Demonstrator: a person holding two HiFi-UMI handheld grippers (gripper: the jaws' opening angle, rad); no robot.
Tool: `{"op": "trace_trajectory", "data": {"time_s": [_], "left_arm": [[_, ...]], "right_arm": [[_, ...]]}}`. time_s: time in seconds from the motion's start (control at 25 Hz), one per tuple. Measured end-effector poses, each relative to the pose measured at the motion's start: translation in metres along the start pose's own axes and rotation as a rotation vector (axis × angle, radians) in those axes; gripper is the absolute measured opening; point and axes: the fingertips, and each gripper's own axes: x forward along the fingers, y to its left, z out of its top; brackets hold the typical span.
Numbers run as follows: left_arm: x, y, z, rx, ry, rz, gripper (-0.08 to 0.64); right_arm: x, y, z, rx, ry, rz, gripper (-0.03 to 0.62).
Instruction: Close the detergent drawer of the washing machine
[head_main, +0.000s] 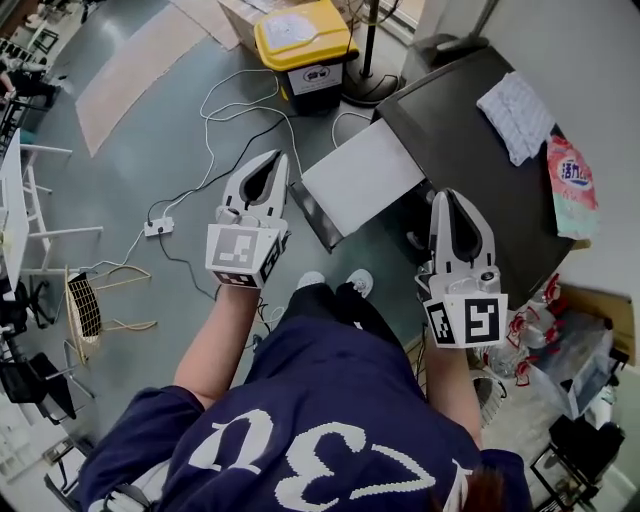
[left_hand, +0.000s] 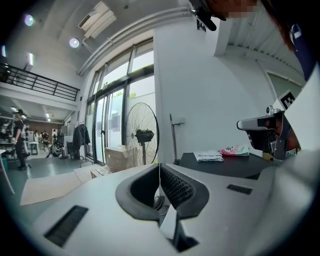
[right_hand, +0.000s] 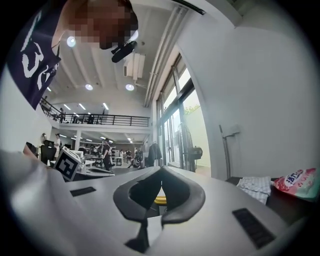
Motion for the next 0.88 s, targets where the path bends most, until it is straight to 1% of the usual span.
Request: {"op": "trace_trajectory", "data": {"time_s": [0.16, 0.28, 0.4, 0.56, 0.6, 0.68, 0.76, 0.88], "left_arm": [[-0.001, 0.002, -0.020, -0.023, 0.036, 0.014, 0.021], [0.004, 0.008, -0.032, -0.027, 0.055, -0.001, 0.021], [0.010, 0.015, -0.048, -0.022, 0.076, -0.051, 0.021], [0.023, 0.025, -0.077, -0.050, 0.140, -0.131, 0.023], [0.025, 0.027, -0.085, -0.063, 0.159, -0.153, 0.040], [0.028, 0.030, -0.102, -0.087, 0.201, -0.198, 0.117], [0.029, 0.033, -0.120, -0.091, 0.243, -0.229, 0.141], [0.029, 0.040, -0.146, -0.077, 0.295, -0.255, 0.141]], "right_arm": [[0.009, 0.009, -0.021, 0.025, 0.041, 0.049, 0.015], [0.022, 0.021, -0.040, 0.034, 0.081, 0.074, 0.016], [0.037, 0.038, -0.066, 0.038, 0.148, 0.111, 0.017], [0.055, 0.057, -0.123, 0.088, 0.312, 0.188, 0.017], [0.057, 0.062, -0.137, 0.106, 0.351, 0.210, 0.018], [0.059, 0.076, -0.162, 0.137, 0.428, 0.262, 0.118], [0.058, 0.093, -0.183, 0.150, 0.493, 0.308, 0.149], [0.055, 0.117, -0.212, 0.164, 0.587, 0.375, 0.173]]}}
